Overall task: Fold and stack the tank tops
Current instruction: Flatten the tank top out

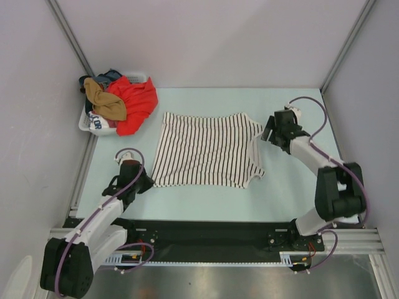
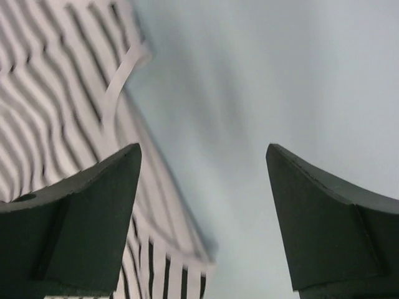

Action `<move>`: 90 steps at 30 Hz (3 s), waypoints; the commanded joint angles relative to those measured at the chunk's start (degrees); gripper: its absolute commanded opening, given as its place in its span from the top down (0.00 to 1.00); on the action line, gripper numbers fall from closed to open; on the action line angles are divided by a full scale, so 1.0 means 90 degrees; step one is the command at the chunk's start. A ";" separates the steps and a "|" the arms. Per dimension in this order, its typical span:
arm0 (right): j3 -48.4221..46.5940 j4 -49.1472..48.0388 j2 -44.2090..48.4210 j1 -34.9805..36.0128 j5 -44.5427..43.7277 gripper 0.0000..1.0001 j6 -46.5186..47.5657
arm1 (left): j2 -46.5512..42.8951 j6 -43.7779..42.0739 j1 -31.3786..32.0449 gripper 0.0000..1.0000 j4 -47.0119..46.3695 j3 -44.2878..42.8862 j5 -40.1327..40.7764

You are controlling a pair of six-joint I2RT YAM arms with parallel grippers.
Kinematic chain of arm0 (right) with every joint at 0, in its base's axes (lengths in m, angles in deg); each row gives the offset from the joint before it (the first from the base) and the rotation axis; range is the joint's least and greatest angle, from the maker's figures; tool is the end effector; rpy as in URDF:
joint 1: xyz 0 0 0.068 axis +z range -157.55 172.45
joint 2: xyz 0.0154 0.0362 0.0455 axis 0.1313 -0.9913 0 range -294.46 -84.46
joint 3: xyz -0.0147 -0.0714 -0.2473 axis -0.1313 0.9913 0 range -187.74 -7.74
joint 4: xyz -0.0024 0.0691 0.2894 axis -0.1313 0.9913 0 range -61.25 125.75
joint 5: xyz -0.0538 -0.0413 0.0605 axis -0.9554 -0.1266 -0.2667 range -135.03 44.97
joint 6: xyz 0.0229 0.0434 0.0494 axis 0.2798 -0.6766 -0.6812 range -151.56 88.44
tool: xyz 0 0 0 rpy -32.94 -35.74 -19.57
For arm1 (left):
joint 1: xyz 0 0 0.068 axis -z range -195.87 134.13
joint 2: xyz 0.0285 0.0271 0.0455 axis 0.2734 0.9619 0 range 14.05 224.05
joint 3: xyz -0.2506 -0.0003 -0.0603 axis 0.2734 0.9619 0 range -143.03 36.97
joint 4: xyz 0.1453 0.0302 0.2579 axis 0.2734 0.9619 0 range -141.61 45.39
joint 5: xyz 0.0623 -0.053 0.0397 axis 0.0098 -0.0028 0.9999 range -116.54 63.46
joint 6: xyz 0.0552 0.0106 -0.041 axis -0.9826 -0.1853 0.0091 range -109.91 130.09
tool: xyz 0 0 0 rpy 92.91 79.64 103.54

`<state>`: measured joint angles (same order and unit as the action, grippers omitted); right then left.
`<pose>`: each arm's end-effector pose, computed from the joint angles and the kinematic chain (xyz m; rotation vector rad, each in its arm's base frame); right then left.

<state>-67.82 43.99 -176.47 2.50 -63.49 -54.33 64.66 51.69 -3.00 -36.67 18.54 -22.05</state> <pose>0.3847 0.0499 0.1693 0.4072 2.3070 -0.1055 0.2181 -0.0454 0.1099 -0.6364 2.3341 -0.3505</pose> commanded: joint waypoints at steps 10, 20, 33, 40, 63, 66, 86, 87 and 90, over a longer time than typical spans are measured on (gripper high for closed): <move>0.3078 -0.0325 0.3903 0.0416 0.2597 0.00 -0.2156 | -0.0135 0.0153 -0.0296 1.00 -0.0283 -0.0022 -0.0040; 0.3510 -0.0560 0.4149 0.1881 0.1553 0.00 -0.3418 | -0.0282 0.0026 -0.0296 1.00 -0.0342 0.0056 -0.0040; 0.4048 -0.1527 0.3300 0.2117 0.1553 0.00 -0.3574 | -0.0379 -0.0082 -0.0296 1.00 -0.0303 0.0008 -0.0011; 0.4175 -0.2201 0.2831 0.2292 0.1485 0.00 -0.3760 | -0.0418 -0.0131 -0.0296 1.00 -0.0224 -0.0032 0.0038; 0.4810 -0.3718 0.2370 -0.0002 0.0781 0.00 -0.3693 | -0.0711 -0.0170 -0.0833 1.00 -0.0097 0.0115 0.0048; 0.4498 -0.3024 0.2692 -0.0246 0.0412 0.00 -0.3477 | -0.0682 -0.0170 -0.0833 1.00 -0.0156 0.0164 -0.0020; 0.4536 -0.3235 0.2275 0.0036 0.2470 0.03 -0.4364 | -0.0789 -0.0238 -0.0843 1.00 -0.0137 0.0125 -0.0001; 0.4546 -0.3324 0.2225 0.0114 0.2519 0.02 -0.4568 | -0.0809 -0.0238 -0.0843 1.00 -0.0136 0.0125 -0.0001; 0.4575 -0.3646 0.1972 0.0212 0.2500 0.03 -0.4891 | -0.0809 -0.0238 -0.0834 1.00 -0.0107 0.0115 0.0019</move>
<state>-26.94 11.62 -155.99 3.35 -43.53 -93.65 58.17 50.56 -9.95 -37.30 20.07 -22.64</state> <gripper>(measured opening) 0.972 0.005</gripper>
